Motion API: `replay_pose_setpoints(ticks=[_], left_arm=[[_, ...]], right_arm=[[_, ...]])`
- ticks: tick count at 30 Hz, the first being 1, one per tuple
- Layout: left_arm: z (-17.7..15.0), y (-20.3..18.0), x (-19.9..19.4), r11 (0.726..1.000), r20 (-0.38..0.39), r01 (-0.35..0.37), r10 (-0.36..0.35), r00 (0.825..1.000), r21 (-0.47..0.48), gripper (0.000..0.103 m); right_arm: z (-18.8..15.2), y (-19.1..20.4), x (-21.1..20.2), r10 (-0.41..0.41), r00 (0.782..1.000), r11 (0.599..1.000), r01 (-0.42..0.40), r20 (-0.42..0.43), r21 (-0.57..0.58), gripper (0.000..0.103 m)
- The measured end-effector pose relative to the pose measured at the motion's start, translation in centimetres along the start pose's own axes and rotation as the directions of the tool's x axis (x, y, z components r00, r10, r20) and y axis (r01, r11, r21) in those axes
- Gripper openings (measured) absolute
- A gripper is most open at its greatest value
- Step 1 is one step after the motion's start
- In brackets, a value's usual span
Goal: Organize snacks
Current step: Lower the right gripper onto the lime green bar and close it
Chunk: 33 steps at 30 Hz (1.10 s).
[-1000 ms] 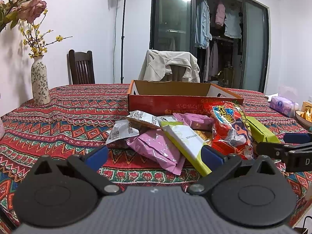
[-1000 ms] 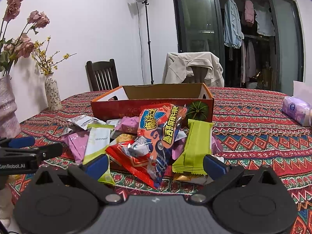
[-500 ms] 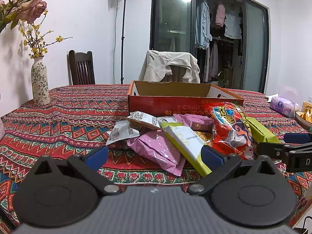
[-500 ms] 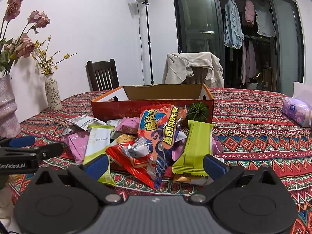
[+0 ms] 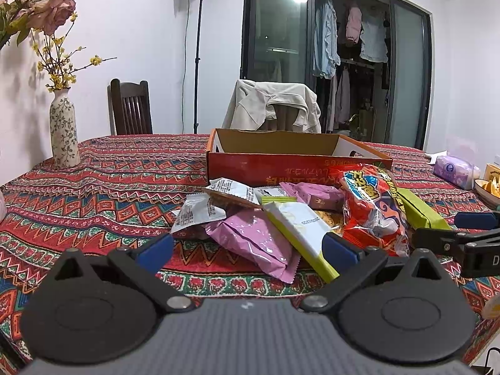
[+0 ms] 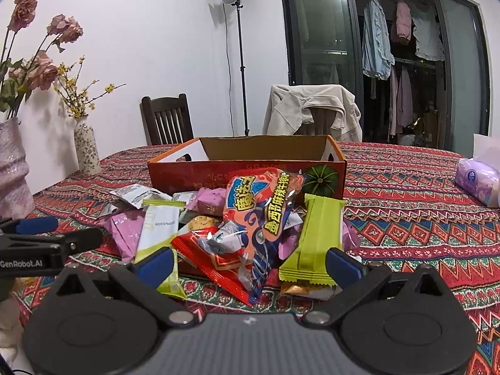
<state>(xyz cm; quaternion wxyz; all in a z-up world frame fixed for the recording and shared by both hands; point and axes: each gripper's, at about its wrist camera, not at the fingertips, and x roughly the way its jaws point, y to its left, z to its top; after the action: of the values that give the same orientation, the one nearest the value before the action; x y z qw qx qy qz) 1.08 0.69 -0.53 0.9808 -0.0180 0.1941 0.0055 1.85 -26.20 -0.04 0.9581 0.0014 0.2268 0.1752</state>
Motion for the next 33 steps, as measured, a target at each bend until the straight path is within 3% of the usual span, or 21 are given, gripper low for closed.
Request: replay_pose_setpoints(ticks=[13,18,22,33], left_arm=[[0.3,1.0,1.2,1.0,-0.006,-0.002,0.002,1.0,-0.022,0.103],[0.6,1.3,1.8,0.999,-0.006,-0.012,0.012,1.0,-0.029,0.103],[0.7,1.3,2.2,0.999,-0.013,-0.023,0.022,1.0,-0.034,0.103],[0.7,1.6,3.0,0.998,-0.028,-0.045,0.044,0.999,-0.042,0.103]], right_arm=[[1.3,-2.1,1.3,-0.106,0.994,0.994,0.106,-0.005,0.011,0.101],[2.2,-3.3,2.3,-0.136,0.99,0.991,0.136,-0.036,0.0,0.091],[2.8,-4.0,3.5,-0.155,0.986,0.988,0.154,-0.067,-0.022,0.076],[3.2,-4.2,7.0,-0.175,0.968,0.984,0.166,-0.182,-0.059,0.054]])
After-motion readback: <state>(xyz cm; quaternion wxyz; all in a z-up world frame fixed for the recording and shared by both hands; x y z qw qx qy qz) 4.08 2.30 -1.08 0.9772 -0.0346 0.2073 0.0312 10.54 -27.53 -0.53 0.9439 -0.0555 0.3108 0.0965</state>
